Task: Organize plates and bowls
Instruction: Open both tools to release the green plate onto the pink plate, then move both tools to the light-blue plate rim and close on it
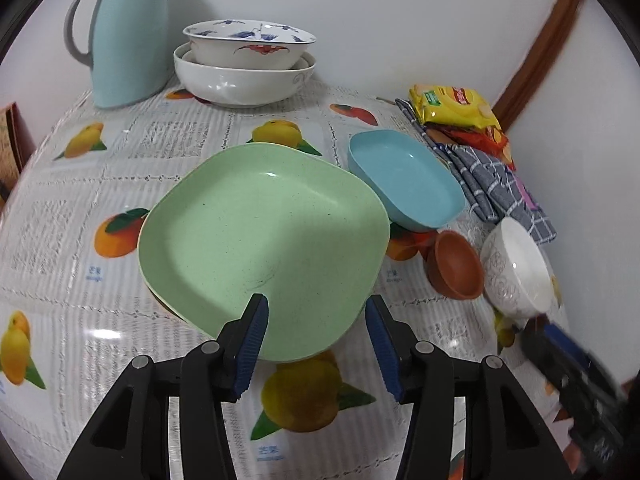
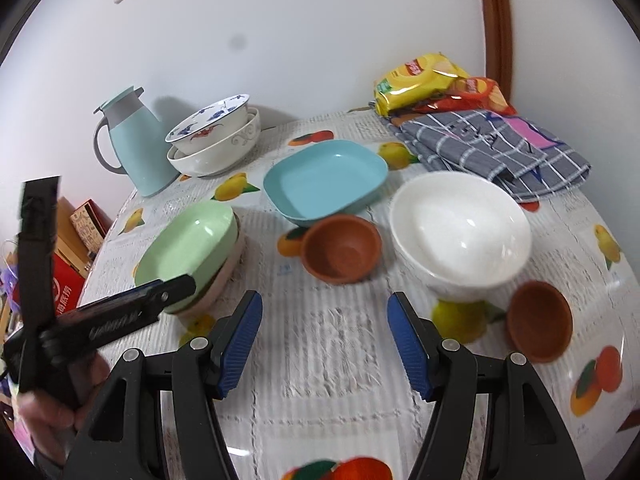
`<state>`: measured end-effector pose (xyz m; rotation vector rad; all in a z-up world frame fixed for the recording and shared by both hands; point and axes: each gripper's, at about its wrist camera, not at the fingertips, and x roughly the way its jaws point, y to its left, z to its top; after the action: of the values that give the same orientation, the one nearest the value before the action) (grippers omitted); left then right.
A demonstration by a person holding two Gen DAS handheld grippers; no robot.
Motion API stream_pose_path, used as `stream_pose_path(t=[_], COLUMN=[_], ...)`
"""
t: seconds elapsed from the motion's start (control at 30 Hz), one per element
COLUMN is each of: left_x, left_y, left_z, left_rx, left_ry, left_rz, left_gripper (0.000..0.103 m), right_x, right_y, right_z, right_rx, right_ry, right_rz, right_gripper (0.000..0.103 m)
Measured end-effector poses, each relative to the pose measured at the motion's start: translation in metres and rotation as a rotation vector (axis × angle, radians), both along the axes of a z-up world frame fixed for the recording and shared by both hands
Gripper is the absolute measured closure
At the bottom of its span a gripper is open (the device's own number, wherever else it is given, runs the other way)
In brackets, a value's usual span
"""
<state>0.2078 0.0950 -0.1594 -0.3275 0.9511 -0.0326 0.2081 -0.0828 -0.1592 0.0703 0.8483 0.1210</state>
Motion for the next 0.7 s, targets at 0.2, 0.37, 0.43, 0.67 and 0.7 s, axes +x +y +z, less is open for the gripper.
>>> stream_pose_path(t=[0.2, 0.37, 0.43, 0.67, 0.7], left_x=[0.005, 0.010, 0.013, 0.028, 0.031], left_y=[-0.011, -0.016, -0.019, -0.028, -0.029], left_z=[0.001, 0.010, 0.020, 0.054, 0.058], left_rx=[0.052, 0.062, 0.079, 0.140, 0.148], left_ry=[0.006, 0.013, -0.003, -0.080, -0.089], left_rz=[-0.001, -0.015, -0.024, -0.048, -0.051], left_gripper=[0.055, 0.055, 0.055, 0.055, 0.055], right_x=[-0.008, -0.004, 0.001, 0.024, 0.029], right_y=[-0.008, -0.009, -0.011, -0.018, -0.019], right_z=[0.003, 0.008, 0.013, 0.038, 0.042], right_rx=[0.022, -0.014, -0.014, -0.005, -0.007], right_ry=[-0.007, -0.021, -0.029, -0.099, -0.116], right_rz=[0.008, -0.028, -0.030, -0.063, -0.069], right_gripper=[0.038, 0.036, 0.036, 0.031, 0.029])
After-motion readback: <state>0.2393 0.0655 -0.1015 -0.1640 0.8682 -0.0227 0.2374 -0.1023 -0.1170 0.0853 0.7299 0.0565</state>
